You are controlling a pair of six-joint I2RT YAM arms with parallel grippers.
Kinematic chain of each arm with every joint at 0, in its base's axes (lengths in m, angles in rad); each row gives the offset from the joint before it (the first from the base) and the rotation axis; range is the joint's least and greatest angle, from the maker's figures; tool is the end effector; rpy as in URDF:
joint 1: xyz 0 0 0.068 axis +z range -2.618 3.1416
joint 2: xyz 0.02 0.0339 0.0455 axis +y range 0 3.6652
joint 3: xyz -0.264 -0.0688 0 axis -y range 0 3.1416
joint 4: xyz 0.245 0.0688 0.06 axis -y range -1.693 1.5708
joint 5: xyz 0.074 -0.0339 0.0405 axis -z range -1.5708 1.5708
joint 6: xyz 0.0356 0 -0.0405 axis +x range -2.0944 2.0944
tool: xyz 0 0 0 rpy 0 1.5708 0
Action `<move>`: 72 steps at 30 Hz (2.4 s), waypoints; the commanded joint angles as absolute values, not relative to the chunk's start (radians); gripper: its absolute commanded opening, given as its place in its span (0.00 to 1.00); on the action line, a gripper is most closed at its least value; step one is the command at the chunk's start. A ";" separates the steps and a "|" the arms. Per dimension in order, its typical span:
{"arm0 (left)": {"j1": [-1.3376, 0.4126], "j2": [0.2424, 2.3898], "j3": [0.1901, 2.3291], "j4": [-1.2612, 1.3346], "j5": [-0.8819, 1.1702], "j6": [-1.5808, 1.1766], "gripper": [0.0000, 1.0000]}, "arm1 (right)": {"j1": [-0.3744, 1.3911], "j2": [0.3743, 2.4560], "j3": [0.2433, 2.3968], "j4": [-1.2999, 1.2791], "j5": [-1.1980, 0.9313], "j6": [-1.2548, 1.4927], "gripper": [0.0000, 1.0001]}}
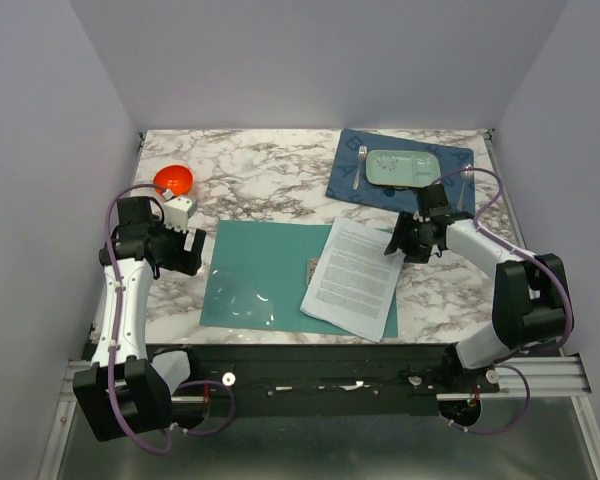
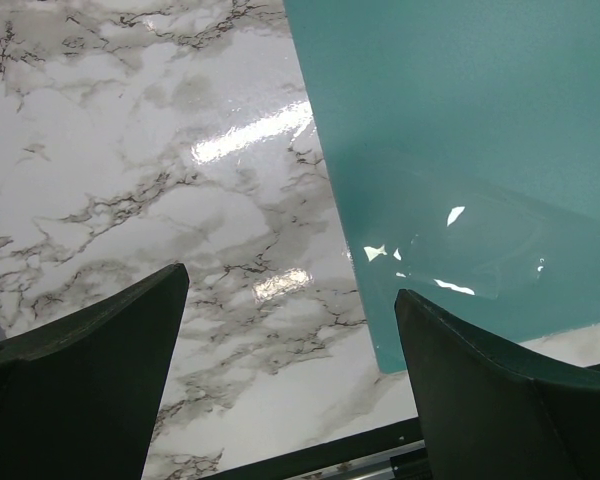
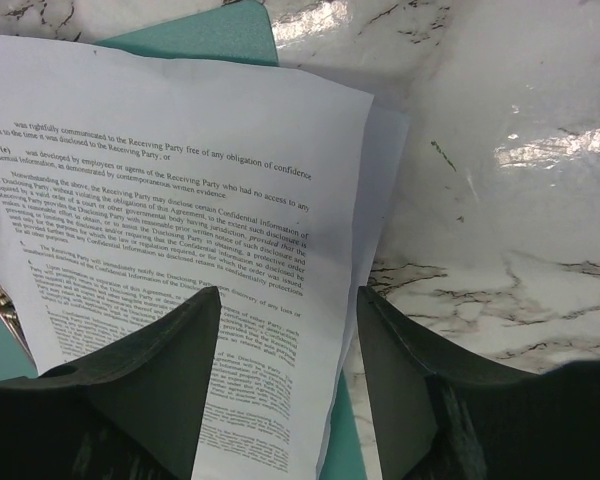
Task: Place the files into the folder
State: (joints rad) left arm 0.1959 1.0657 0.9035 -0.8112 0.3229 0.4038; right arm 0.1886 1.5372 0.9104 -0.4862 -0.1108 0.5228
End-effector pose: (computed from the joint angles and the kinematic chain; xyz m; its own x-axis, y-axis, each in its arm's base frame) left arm 0.2026 0.0287 0.2751 -0.7495 0.2311 -0.6203 0.3099 0.9506 -0.0202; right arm 0.2872 0.0588 0.1841 -0.8804 0.3372 -0.3334 0.2369 0.9219 0.3066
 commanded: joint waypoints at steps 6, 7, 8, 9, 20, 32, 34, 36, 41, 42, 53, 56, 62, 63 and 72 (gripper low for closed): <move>0.193 1.052 0.904 -0.841 0.299 0.445 0.99 | 0.183 1.572 0.884 -0.436 -0.166 0.534 0.56; 0.193 1.051 0.904 -0.839 0.296 0.445 0.99 | 0.184 1.575 0.884 -0.434 -0.167 0.535 0.55; 0.193 1.052 0.902 -0.839 0.296 0.445 0.99 | 0.184 1.581 0.879 -0.430 -0.170 0.540 0.54; 0.193 1.052 0.900 -0.839 0.296 0.445 0.99 | 0.183 1.582 0.877 -0.428 -0.173 0.541 0.52; 0.193 1.049 0.904 -0.839 0.305 0.440 0.99 | 0.184 1.585 0.844 -0.402 -0.190 0.551 0.47; 0.193 1.040 0.900 -0.845 0.296 0.448 0.99 | 0.183 1.497 0.833 -0.367 -0.250 0.532 0.02; 0.193 1.042 0.903 -0.845 0.301 0.445 0.99 | 0.184 1.441 0.841 -0.354 -0.307 0.532 0.01; 0.192 1.042 0.900 -0.844 0.302 0.442 0.99 | 0.187 1.379 0.859 -0.333 -0.377 0.538 0.01; 0.193 1.055 0.896 -0.839 0.301 0.430 0.99 | 0.290 1.298 0.971 -0.342 -0.400 0.526 0.01; 0.193 1.055 0.894 -0.839 0.301 0.428 0.99 | 0.311 1.295 0.991 -0.348 -0.397 0.520 0.01; 0.193 1.035 0.894 -0.848 0.288 0.437 0.99 | 0.578 1.431 1.236 -0.359 -0.376 0.492 0.01; 0.193 1.037 0.896 -0.853 0.288 0.437 0.99 | 0.638 1.509 1.324 -0.380 -0.358 0.483 0.01; 0.193 1.023 0.887 -0.854 0.290 0.448 0.99 | 0.702 1.660 1.508 -0.455 -0.318 0.451 0.01; 0.193 1.019 0.884 -0.854 0.287 0.449 0.99 | 0.706 1.675 1.526 -0.469 -0.313 0.443 0.01; 0.193 1.003 0.859 -0.847 0.281 0.471 0.99 | 0.713 1.746 1.598 -0.532 -0.275 0.396 0.00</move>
State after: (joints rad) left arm 0.1959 1.0218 0.8719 -0.8173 0.2966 0.4229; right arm 0.7105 1.7248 1.5700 -0.4755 -0.3176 0.4313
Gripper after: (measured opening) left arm 0.990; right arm 0.011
